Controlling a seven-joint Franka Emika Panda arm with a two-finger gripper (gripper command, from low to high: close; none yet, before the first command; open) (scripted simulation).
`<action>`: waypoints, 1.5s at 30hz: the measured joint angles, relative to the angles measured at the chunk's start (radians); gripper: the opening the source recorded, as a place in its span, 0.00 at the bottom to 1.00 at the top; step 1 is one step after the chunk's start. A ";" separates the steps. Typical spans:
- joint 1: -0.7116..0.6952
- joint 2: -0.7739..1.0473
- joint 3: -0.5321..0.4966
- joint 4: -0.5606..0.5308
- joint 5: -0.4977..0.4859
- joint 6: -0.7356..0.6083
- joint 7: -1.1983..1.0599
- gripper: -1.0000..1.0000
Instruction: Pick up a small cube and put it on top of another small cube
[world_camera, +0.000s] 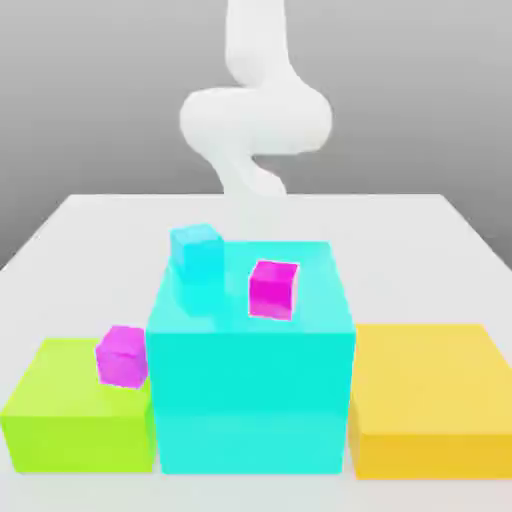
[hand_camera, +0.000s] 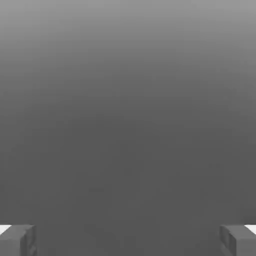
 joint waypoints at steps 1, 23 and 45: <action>-0.006 0.039 -0.010 0.009 0.001 0.006 0.002 0.50; -0.180 0.842 -0.209 0.187 0.138 0.131 -0.044 0.50; -0.343 1.335 -0.205 0.298 0.251 0.267 -0.096 0.00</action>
